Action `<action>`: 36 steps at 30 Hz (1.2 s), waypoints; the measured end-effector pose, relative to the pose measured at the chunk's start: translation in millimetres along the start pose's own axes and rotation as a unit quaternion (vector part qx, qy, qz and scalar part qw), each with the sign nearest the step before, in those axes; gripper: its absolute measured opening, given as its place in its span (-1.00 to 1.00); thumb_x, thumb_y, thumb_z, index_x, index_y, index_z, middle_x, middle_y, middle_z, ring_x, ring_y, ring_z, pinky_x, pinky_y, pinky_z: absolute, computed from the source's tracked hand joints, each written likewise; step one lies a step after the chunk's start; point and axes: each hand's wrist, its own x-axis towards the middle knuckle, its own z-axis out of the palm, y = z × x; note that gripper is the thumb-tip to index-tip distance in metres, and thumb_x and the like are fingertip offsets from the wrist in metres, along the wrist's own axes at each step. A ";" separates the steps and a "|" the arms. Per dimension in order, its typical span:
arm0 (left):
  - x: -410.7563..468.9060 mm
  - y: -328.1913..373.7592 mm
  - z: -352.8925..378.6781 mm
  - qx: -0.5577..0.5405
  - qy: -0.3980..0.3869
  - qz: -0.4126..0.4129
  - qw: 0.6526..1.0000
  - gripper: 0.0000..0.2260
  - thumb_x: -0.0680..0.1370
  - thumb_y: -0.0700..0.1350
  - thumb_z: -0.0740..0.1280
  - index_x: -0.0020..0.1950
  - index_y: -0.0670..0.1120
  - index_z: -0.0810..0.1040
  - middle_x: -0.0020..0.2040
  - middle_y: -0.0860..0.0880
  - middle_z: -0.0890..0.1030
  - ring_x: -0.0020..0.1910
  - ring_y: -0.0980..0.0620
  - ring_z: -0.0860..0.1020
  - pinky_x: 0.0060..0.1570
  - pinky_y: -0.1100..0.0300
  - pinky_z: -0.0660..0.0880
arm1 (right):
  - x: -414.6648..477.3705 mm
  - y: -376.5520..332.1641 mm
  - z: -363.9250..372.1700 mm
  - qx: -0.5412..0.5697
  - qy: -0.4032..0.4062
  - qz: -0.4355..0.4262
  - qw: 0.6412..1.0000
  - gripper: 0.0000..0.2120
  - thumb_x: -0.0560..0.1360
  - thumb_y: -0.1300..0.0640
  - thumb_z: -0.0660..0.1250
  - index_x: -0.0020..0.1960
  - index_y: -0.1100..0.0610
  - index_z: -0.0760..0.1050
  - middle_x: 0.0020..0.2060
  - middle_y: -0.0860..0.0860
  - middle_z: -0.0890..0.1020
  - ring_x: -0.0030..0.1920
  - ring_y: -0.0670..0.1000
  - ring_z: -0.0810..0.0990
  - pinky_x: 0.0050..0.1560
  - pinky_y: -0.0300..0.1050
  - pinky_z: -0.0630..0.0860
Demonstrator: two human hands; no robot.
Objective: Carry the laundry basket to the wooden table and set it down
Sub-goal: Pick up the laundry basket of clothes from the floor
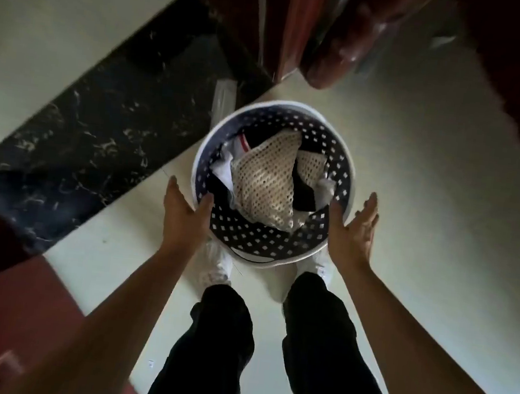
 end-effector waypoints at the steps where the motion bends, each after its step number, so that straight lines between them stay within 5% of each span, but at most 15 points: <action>1: 8.9 -8.5 8.7 -0.014 -0.002 0.010 1.000 -0.26 0.59 -0.01 0.36 0.68 -0.16 0.11 0.62 -0.19 0.32 0.57 -0.20 0.36 0.49 -0.16 0.36 | 8.2 5.6 8.7 0.019 0.008 -0.001 1.000 -0.17 0.72 -0.12 0.32 0.80 0.11 -0.04 0.77 0.19 0.19 0.73 0.24 0.28 0.66 0.15 0.31; 3: 17.6 -14.7 18.7 -0.008 -0.004 0.025 1.000 -0.46 0.61 -0.13 0.32 0.58 -0.17 0.30 0.38 -0.10 0.53 0.40 -0.17 0.52 0.37 -0.10 0.48 | 21.3 12.5 18.1 0.035 -0.005 0.003 0.999 -0.27 0.75 -0.06 0.29 0.79 0.04 0.02 0.73 0.16 0.31 0.67 0.22 0.37 0.65 0.14 0.35; 7: 8.5 -13.2 13.6 -0.030 0.022 0.017 0.999 -0.64 0.59 -0.14 0.25 0.38 -0.13 0.51 0.16 -0.08 0.66 0.17 -0.12 0.62 0.20 -0.10 0.57 | 19.0 8.1 15.8 0.040 -0.005 0.019 0.999 -0.56 0.78 0.11 0.19 0.66 0.02 0.37 0.30 0.09 0.66 0.21 0.12 0.62 0.39 0.17 0.61; 10: -22.6 8.3 -10.1 -0.053 0.033 0.004 0.998 -0.69 0.61 -0.21 0.22 0.34 -0.13 0.53 0.09 -0.05 0.66 0.09 -0.07 0.61 0.08 0.05 0.57 | -12.1 -15.2 -11.0 0.051 -0.007 0.020 0.998 -0.59 0.79 0.15 0.17 0.62 0.07 0.40 -0.02 -0.04 0.62 -0.07 0.02 0.65 -0.03 -0.28 0.68; 11: -37.3 18.7 -20.4 -0.063 0.034 0.007 0.997 -0.71 0.62 -0.23 0.21 0.33 -0.12 0.53 0.06 -0.01 0.65 0.05 -0.02 0.60 0.02 0.14 0.55 | -27.8 -24.5 -22.8 0.053 -0.013 0.020 0.998 -0.59 0.79 0.15 0.17 0.62 0.06 0.40 -0.01 -0.04 0.62 -0.02 0.05 0.68 -0.05 -0.32 0.64; 13: -72.8 42.3 -46.0 -0.079 0.026 0.021 0.996 -0.70 0.63 -0.23 0.22 0.33 -0.06 0.54 0.05 0.09 0.65 0.02 0.11 0.61 -0.04 0.27 0.50 | -62.6 -43.5 -49.9 0.066 -0.023 0.016 0.997 -0.58 0.78 0.10 0.18 0.63 0.02 0.40 0.21 0.03 0.66 0.30 0.21 0.67 0.25 -0.05 0.61; 15: -106.7 66.9 -77.9 -0.084 0.020 0.034 0.996 -0.66 0.61 -0.24 0.23 0.36 -0.06 0.56 0.12 0.05 0.67 0.09 0.07 0.62 0.07 0.18 0.52 | -100.9 -67.5 -83.8 0.081 -0.033 0.003 0.996 -0.57 0.78 0.08 0.18 0.64 -0.02 0.39 0.41 0.09 0.65 0.43 0.22 0.61 0.45 0.17 0.55; 18: -164.8 113.0 -128.9 -0.080 0.015 0.045 0.996 -0.67 0.56 -0.21 0.26 0.31 -0.08 0.58 0.16 -0.09 0.69 0.19 -0.15 0.64 0.21 -0.10 0.54 | -166.7 -110.3 -144.4 0.107 -0.040 -0.007 0.993 -0.57 0.78 0.07 0.18 0.64 -0.06 0.41 0.46 0.08 0.65 0.45 0.17 0.60 0.50 0.19 0.52; 22: -263.9 186.4 -196.0 -0.124 0.013 0.065 0.990 -0.65 0.59 -0.28 0.23 0.34 -0.11 0.59 0.18 -0.12 0.68 0.24 -0.20 0.63 0.13 0.01 0.51 | -262.2 -163.9 -231.8 0.168 -0.040 -0.026 0.985 -0.59 0.78 0.09 0.18 0.61 -0.08 0.45 0.38 0.03 0.66 0.44 0.16 0.62 0.51 0.16 0.52; 29: -445.0 286.5 -298.4 -0.280 -0.022 0.144 0.949 -0.71 0.65 -0.12 0.34 0.36 0.03 0.65 0.25 -0.04 0.73 0.27 -0.14 0.66 0.32 -0.20 0.53 | -415.6 -226.6 -356.2 0.372 -0.015 -0.127 0.919 -0.60 0.63 -0.21 0.27 0.42 -0.20 0.60 0.41 -0.01 0.71 0.48 0.07 0.63 0.62 0.30 0.42; 36: -561.3 350.3 -363.6 -0.276 -0.083 0.348 0.892 -0.72 0.69 -0.26 0.24 0.29 0.01 0.63 0.09 0.05 0.78 0.04 0.11 0.75 -0.06 0.27 0.65 | -512.7 -267.5 -427.0 0.503 0.032 -0.248 0.827 -0.55 0.47 -0.26 0.40 0.30 -0.14 0.69 0.34 0.27 0.67 0.45 0.37 0.59 0.56 0.46 0.42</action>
